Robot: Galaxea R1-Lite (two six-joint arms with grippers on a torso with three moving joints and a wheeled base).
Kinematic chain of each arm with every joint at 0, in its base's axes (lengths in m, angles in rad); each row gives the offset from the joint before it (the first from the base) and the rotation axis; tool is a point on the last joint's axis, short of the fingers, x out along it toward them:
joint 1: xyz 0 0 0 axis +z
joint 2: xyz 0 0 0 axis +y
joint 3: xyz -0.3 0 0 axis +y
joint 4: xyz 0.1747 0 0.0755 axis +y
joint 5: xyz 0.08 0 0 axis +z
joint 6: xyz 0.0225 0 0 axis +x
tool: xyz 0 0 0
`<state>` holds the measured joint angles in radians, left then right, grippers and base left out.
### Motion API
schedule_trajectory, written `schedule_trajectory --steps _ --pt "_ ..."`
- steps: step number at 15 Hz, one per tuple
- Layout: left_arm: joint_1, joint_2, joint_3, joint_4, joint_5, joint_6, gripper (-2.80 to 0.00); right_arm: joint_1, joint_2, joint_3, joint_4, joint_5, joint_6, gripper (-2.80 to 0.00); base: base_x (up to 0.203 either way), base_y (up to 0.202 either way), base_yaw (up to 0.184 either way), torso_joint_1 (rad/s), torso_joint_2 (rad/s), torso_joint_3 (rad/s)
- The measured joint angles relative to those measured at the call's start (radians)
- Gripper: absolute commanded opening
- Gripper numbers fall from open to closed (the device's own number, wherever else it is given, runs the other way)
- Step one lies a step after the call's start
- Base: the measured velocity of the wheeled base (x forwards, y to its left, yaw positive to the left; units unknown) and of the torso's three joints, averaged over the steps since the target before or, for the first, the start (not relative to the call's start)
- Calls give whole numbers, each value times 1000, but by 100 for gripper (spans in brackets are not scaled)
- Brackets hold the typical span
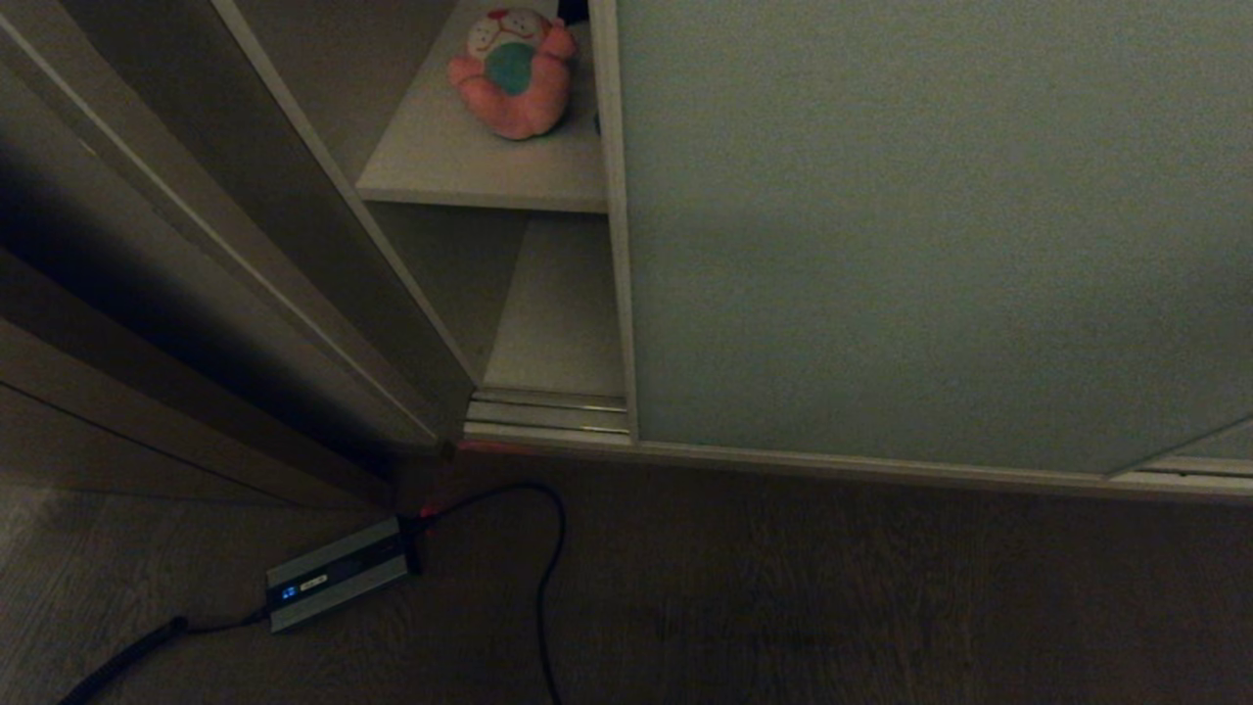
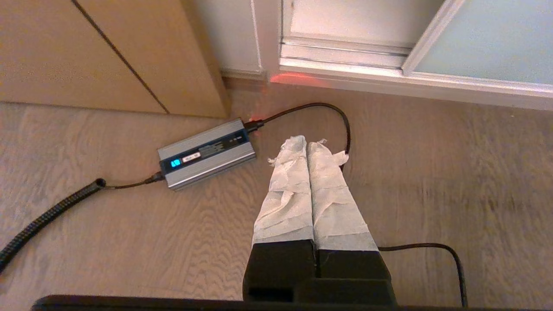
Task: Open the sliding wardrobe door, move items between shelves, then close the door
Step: Close the door
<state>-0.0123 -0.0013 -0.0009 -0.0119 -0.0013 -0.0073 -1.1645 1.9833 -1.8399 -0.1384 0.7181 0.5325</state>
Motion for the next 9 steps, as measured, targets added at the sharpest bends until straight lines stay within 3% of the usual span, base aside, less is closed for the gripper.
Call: schedule_trajectory --steps 9 --pt "0 0 0 0 0 0 -280 87 -20 152 -145 -5 1 -280 0 0 0 0 0 0"
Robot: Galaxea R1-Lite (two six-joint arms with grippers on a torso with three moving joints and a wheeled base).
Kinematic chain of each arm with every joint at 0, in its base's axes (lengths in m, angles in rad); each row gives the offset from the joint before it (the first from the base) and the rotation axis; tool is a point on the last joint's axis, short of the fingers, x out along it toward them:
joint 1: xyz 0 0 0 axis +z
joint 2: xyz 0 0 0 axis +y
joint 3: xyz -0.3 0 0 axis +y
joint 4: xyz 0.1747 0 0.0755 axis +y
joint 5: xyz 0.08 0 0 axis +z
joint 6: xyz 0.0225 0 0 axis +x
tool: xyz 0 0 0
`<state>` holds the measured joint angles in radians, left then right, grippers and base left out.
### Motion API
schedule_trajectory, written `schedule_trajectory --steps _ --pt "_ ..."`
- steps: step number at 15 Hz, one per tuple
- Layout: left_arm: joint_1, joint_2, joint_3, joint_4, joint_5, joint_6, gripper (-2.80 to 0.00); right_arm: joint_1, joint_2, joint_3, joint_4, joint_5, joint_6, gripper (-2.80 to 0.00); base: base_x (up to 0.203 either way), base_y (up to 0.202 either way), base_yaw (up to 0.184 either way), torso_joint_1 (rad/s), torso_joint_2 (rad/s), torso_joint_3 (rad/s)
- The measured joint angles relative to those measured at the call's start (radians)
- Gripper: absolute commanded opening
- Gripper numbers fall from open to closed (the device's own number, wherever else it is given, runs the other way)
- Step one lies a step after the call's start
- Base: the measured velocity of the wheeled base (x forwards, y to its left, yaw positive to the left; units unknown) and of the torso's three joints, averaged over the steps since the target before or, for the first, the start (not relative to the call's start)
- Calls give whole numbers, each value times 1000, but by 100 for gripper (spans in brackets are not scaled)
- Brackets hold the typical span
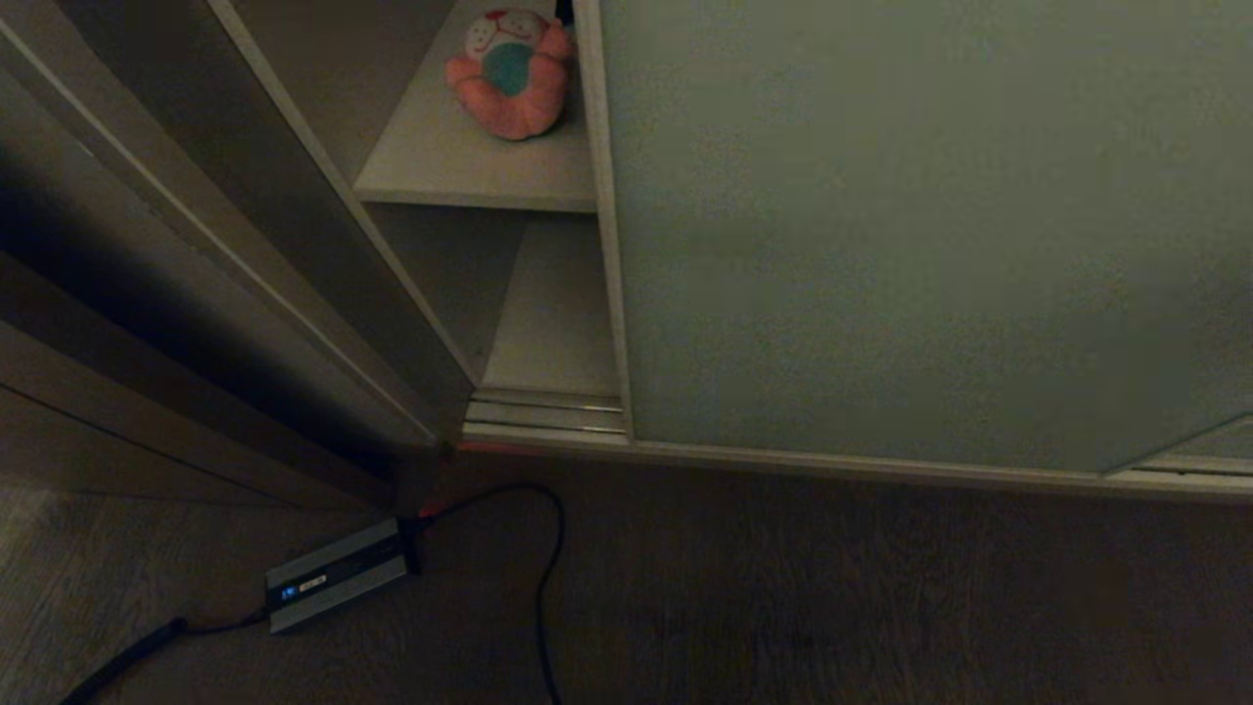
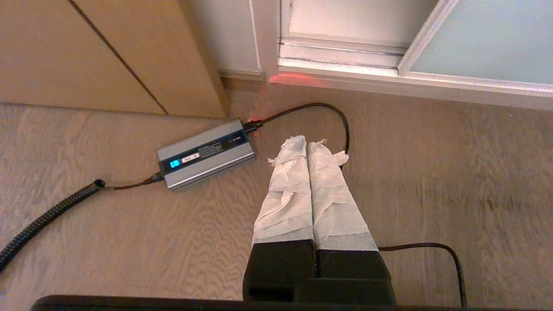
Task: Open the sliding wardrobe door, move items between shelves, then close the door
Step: Close the door
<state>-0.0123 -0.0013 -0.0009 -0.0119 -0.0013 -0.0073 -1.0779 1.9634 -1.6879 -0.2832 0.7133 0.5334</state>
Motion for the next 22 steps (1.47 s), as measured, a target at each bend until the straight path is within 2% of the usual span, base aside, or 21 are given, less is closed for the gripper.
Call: schedule_trajectory --steps 9,13,17,19,22 --pt "0 0 0 0 0 0 -280 44 -170 221 0 22 1 -280 0 0 0 0 0 0" --pt "0 0 0 0 0 0 -280 47 -293 352 -1 96 0 -280 0 0 0 0 0 0" --pt "0 0 0 0 0 -1 -280 47 -438 493 3 215 -2 -280 0 0 0 0 0 0" --pt "0 0 0 -1 0 0 -280 45 -489 530 4 229 -4 -280 0 0 0 0 0 0" --pt "0 0 0 0 0 -1 -280 28 -507 515 0 229 -4 -280 0 0 0 0 0 0"
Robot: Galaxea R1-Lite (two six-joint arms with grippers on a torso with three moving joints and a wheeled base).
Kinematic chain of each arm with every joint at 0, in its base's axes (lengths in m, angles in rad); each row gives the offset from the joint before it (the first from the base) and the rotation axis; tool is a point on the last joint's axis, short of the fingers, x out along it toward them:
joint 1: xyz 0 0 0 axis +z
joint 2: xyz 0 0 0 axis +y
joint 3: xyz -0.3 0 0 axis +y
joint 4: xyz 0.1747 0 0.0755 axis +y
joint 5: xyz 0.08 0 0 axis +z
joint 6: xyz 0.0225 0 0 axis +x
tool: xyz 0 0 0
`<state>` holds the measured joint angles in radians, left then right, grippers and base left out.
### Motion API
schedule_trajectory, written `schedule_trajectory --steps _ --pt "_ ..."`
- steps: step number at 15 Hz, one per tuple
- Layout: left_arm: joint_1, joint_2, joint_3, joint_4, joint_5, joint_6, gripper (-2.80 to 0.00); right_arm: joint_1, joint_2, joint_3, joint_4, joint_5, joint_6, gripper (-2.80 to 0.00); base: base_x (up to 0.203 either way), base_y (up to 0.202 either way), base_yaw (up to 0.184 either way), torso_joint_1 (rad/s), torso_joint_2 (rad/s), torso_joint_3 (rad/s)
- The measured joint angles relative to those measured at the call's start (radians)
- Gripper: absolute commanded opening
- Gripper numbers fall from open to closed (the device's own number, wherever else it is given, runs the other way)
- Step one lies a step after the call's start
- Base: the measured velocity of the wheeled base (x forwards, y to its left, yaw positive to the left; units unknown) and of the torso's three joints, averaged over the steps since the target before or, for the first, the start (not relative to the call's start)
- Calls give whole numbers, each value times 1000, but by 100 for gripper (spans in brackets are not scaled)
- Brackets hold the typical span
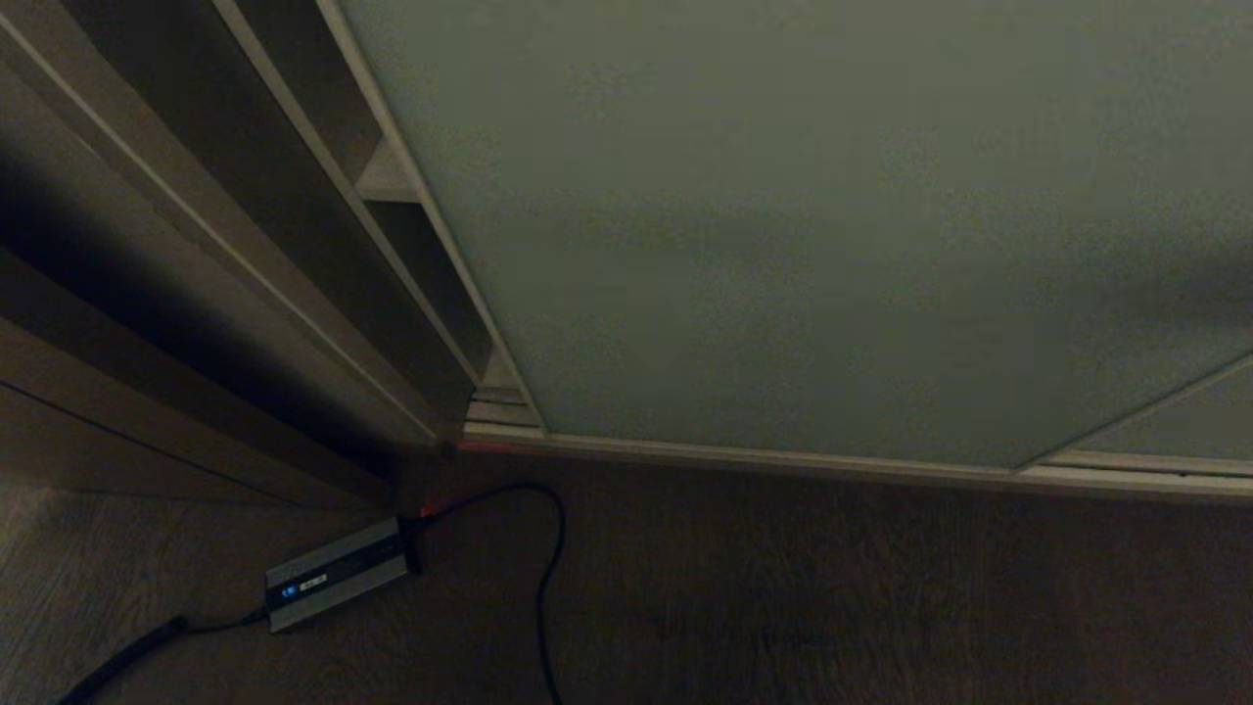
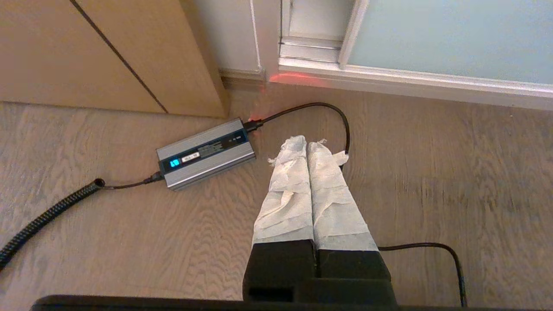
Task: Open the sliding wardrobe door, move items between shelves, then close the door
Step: Close the door
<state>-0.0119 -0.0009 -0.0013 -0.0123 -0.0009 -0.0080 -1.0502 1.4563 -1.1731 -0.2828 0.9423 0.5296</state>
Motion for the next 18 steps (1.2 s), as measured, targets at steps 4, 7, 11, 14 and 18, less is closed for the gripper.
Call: schedule_trajectory --steps 4,7,11,14,18 --pt "0 1 0 0 -1 0 -280 -31 56 -68 -1 1 -4 -280 0 0 0 0 0 0" --pt "0 1 0 0 -1 1 -280 -12 130 -115 -1 -2 -4 -280 0 0 0 0 0 0" --pt "0 1 0 0 -1 1 -280 84 214 -152 5 -7 2 -280 0 0 0 0 0 0" --pt "0 1 0 0 0 0 -280 143 224 -148 8 -20 3 -280 0 0 0 0 0 0" --pt "0 1 0 0 0 1 -280 180 200 -120 7 -26 3 -280 0 0 0 0 0 0"
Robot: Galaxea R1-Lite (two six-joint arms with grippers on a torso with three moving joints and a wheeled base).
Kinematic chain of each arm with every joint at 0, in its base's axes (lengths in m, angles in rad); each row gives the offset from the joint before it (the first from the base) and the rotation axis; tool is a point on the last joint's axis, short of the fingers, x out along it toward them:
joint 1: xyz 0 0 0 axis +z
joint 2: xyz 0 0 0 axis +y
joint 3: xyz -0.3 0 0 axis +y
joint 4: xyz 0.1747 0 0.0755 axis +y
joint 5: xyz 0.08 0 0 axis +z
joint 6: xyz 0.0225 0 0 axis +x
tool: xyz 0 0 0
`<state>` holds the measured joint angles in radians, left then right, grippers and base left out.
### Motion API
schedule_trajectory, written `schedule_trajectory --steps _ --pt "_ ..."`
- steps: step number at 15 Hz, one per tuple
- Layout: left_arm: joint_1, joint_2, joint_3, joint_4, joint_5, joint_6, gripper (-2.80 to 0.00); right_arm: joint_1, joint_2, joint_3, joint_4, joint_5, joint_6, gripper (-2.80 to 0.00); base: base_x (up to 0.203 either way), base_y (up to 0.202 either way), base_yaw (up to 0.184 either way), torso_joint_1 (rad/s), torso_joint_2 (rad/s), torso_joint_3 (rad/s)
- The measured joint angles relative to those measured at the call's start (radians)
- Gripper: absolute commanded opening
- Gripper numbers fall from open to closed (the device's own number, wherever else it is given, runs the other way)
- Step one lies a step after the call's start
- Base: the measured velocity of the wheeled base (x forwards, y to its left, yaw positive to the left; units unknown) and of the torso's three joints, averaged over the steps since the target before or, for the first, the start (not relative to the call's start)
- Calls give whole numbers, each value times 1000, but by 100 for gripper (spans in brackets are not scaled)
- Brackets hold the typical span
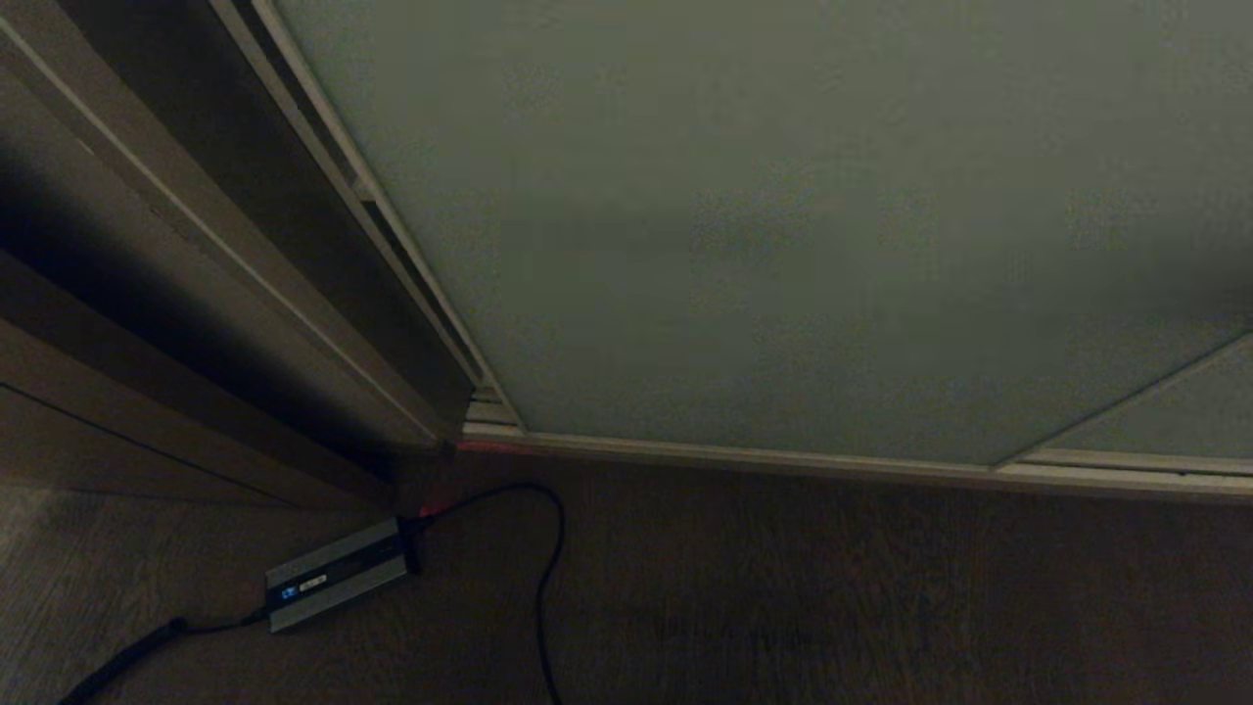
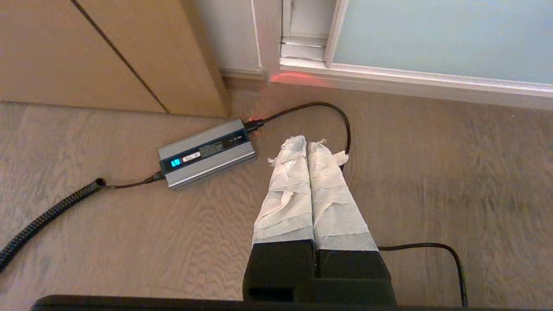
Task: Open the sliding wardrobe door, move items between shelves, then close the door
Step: Close the door
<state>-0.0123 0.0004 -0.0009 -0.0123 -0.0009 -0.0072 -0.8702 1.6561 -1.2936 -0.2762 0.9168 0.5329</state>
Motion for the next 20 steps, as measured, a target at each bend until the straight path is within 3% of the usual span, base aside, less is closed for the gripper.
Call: schedule_trajectory --steps 9,13,15,17,20 --pt "0 0 0 0 0 0 -280 43 -146 132 -2 12 -14 -280 0 0 0 0 0 0" --pt "0 0 0 0 -1 0 -280 42 -303 270 33 -5 -141 -280 0 0 0 0 0 0" --pt "0 0 0 0 0 -1 -280 56 -392 286 168 -69 -262 -280 0 0 0 0 0 0" --pt "0 0 0 0 -1 0 -280 112 -467 286 326 -187 -392 -280 0 0 0 0 0 0" --pt "0 0 0 1 0 -1 -280 318 -588 335 431 -432 -504 -280 0 0 0 0 0 0"
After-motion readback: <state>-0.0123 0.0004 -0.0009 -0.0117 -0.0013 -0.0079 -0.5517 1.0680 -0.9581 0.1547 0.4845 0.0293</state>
